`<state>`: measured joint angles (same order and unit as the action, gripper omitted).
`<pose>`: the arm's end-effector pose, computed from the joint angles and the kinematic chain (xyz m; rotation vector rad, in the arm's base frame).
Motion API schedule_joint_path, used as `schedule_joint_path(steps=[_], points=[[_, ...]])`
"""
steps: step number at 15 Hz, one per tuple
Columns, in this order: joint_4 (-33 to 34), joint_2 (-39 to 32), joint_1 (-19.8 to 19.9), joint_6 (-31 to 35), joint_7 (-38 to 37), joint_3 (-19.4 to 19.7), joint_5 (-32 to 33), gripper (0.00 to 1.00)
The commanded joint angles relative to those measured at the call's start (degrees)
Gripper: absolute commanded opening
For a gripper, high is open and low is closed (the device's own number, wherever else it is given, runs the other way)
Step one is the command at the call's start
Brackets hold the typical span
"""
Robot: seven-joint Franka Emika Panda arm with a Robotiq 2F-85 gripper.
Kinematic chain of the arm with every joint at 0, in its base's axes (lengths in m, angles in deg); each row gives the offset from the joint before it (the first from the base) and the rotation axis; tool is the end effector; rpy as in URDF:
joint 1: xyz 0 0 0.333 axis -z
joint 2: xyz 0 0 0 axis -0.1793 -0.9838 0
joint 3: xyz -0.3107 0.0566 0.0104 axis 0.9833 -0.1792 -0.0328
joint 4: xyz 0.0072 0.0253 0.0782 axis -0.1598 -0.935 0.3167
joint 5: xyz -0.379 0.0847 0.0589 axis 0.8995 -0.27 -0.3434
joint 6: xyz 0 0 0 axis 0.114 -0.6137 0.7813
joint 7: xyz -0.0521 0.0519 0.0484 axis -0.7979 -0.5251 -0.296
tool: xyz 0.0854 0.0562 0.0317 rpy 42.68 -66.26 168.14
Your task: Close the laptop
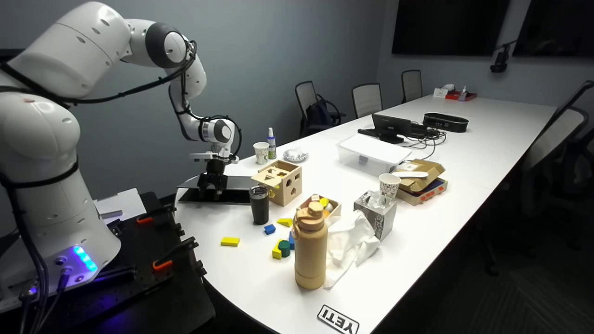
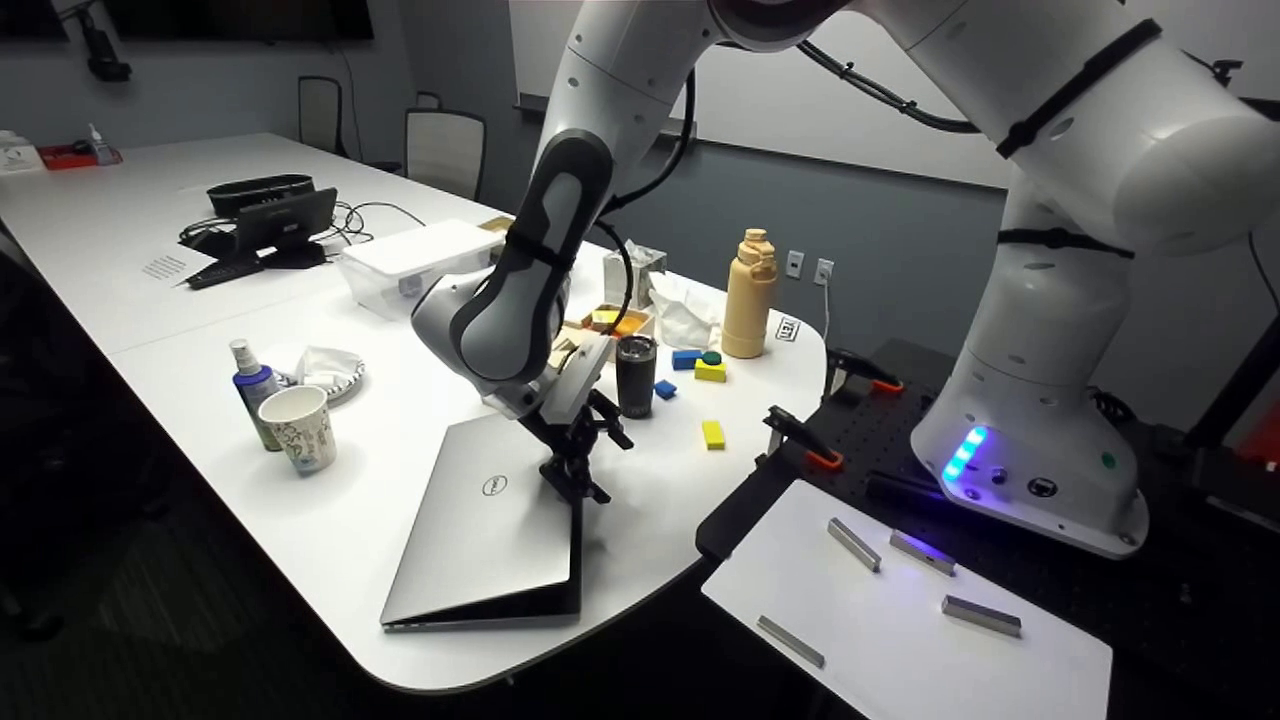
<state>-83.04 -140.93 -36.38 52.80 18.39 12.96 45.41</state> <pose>0.4601 0.2770 0.0079 2.6517 0.4133 -0.8674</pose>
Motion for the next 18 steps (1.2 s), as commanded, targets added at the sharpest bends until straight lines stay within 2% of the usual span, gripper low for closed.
schedule_joint_path(steps=[1, 6, 9, 14, 18], points=[[-0.1, -1.3, 0.0, 1.8, -1.5, -0.7, -1.2, 1.0], [-0.2, -0.5, 0.4, 4.1, -1.3, -1.0, -2.5, 1.0], [-1.7, 2.9, 1.1, 5.1, -0.7, -1.4, -3.3, 1.0], [-7.2, 14.5, 2.9, 7.3, -0.8, -1.9, -5.1, 1.0], [-9.5, 24.4, 5.0, 12.3, -1.3, -1.5, -6.6, 1.0]])
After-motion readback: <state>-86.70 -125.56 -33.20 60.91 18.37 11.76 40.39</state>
